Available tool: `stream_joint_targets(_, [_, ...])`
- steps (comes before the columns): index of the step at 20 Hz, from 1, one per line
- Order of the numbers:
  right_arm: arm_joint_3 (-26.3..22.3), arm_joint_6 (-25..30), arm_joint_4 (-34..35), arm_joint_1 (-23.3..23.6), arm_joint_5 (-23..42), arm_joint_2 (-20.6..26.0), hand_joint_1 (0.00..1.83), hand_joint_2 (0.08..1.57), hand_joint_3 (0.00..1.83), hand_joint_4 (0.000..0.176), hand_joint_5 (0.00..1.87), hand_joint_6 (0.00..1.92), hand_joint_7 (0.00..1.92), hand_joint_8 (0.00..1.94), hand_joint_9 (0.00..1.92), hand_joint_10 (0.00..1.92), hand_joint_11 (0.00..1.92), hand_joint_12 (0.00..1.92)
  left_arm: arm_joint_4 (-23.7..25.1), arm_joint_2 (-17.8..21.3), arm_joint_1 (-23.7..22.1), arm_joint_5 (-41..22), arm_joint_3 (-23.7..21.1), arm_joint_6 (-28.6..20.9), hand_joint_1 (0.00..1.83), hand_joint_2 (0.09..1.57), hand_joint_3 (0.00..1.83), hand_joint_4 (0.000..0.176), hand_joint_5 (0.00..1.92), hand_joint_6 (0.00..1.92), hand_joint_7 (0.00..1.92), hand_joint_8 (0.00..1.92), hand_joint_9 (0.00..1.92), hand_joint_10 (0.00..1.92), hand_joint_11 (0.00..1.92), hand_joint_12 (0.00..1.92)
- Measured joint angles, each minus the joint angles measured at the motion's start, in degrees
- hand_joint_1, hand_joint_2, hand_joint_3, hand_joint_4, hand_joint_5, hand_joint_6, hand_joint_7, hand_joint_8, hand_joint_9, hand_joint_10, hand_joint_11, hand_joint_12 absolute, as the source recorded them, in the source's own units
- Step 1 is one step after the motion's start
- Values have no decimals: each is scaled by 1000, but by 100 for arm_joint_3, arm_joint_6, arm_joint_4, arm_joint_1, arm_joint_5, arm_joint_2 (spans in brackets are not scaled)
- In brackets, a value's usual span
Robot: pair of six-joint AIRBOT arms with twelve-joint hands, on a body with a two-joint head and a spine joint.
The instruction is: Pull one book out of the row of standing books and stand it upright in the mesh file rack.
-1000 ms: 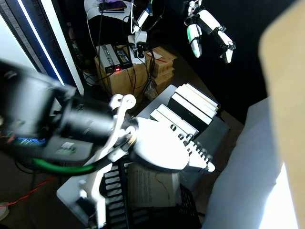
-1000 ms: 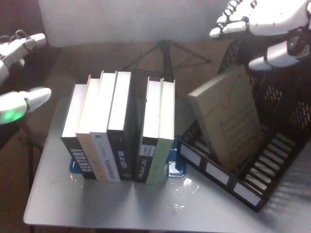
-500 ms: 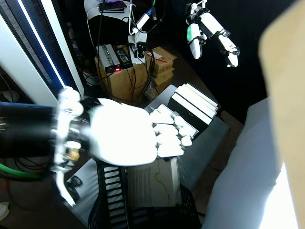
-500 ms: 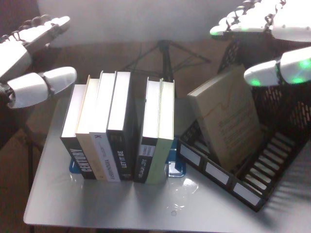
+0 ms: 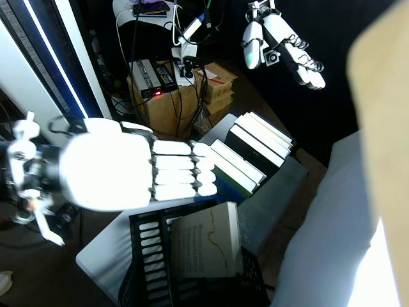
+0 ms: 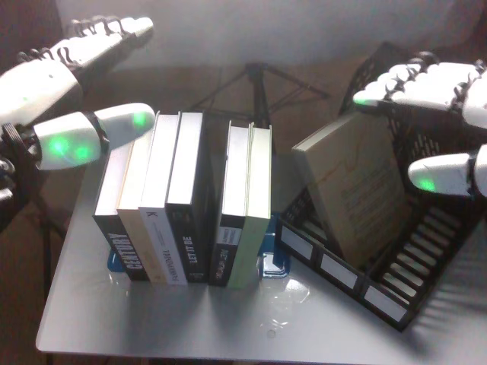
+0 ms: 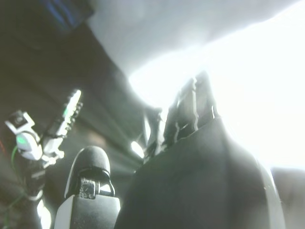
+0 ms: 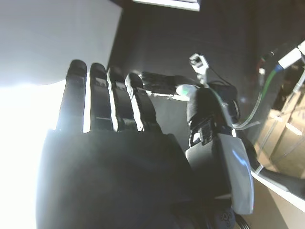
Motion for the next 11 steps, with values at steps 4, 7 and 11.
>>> stream_joint_targets(4, [-107, -142, 514, -452, 393, 59, 0, 1391, 29, 0, 0, 0, 0, 0, 0, 0, 0, 0, 155, 0, -22, 48, -4, 0, 0, 1257, 0, 40, 19, 5, 0, 0, 0, 0, 0, 0])
stream_joint_targets(7, [-170, -146, 678, -625, 597, 61, 0, 1369, 17, 0, 0, 0, 0, 0, 0, 0, 0, 0, 205, 0, -22, 61, -4, 0, 0, 1241, 0, 53, 13, 2, 0, 0, 0, 0, 0, 0])
stream_joint_targets(11, [-208, -181, 839, -835, 721, 85, 0, 1380, 19, 0, 0, 0, 0, 0, 0, 0, 0, 0, 304, -7, -13, 76, -52, 4, 0, 1247, 0, 59, 0, 0, 0, 0, 0, 0, 0, 0])
